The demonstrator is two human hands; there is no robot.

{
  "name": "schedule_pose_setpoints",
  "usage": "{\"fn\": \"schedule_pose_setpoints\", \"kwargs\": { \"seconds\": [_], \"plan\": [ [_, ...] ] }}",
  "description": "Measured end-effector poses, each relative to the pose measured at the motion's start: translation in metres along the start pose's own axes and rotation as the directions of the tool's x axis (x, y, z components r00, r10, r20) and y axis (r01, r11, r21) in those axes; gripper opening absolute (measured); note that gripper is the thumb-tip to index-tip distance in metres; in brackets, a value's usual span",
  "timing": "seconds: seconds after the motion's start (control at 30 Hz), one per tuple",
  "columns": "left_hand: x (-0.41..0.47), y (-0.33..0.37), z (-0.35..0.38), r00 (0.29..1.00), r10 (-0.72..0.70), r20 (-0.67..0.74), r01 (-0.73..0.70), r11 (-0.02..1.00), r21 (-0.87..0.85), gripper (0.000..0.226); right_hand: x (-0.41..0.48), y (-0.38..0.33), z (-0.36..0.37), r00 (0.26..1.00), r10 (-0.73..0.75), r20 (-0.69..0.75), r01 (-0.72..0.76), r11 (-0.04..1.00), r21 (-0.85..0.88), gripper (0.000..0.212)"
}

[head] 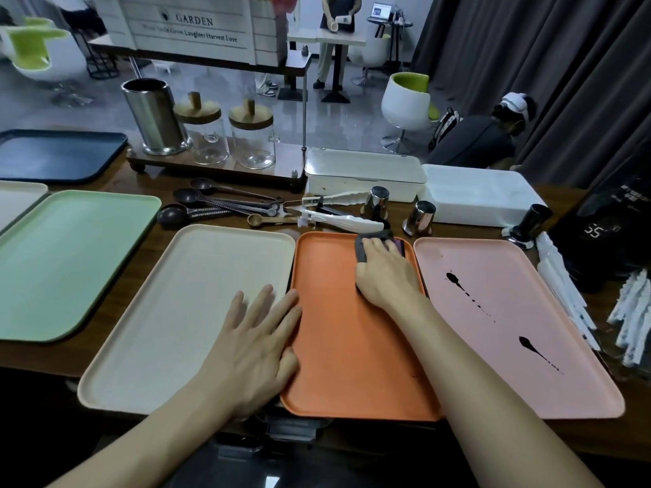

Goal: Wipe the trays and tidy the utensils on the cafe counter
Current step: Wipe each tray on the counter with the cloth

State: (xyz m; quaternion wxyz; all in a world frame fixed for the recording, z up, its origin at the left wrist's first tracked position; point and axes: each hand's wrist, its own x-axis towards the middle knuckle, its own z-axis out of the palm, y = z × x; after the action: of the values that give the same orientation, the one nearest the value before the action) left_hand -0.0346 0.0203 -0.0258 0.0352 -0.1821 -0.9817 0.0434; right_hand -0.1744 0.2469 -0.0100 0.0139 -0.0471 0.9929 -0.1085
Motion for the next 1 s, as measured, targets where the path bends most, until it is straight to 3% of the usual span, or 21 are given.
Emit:
{"fn": "schedule_pose_setpoints", "kwargs": {
  "seconds": [0.23, 0.43, 0.73, 1.0],
  "plan": [
    [0.002, -0.001, -0.001, 0.999, 0.007, 0.04, -0.006, 1.0, -0.03, 0.064, -0.006, -0.008, 0.002, 1.0, 0.017, -0.02, -0.018, 0.997, -0.076, 0.048],
    [0.004, -0.004, -0.001, 0.994, 0.007, 0.108, 0.01, 0.988, -0.156, 0.073, 0.004, -0.079, 0.019, 0.981, -0.19, 0.033, 0.189, 0.982, 0.022, 0.047],
    [0.005, -0.001, -0.005, 0.982, -0.016, 0.19, 0.05, 0.982, -0.18, 0.084, -0.062, -0.058, 0.013, 0.94, -0.32, 0.115, 0.306, 0.944, 0.121, 0.061],
    [0.01, -0.021, -0.012, 0.963, 0.088, 0.255, -0.018, 0.965, -0.263, 0.088, -0.112, -0.004, 0.002, 0.974, -0.168, 0.151, 0.144, 0.977, 0.158, 0.062]
  ]
}}
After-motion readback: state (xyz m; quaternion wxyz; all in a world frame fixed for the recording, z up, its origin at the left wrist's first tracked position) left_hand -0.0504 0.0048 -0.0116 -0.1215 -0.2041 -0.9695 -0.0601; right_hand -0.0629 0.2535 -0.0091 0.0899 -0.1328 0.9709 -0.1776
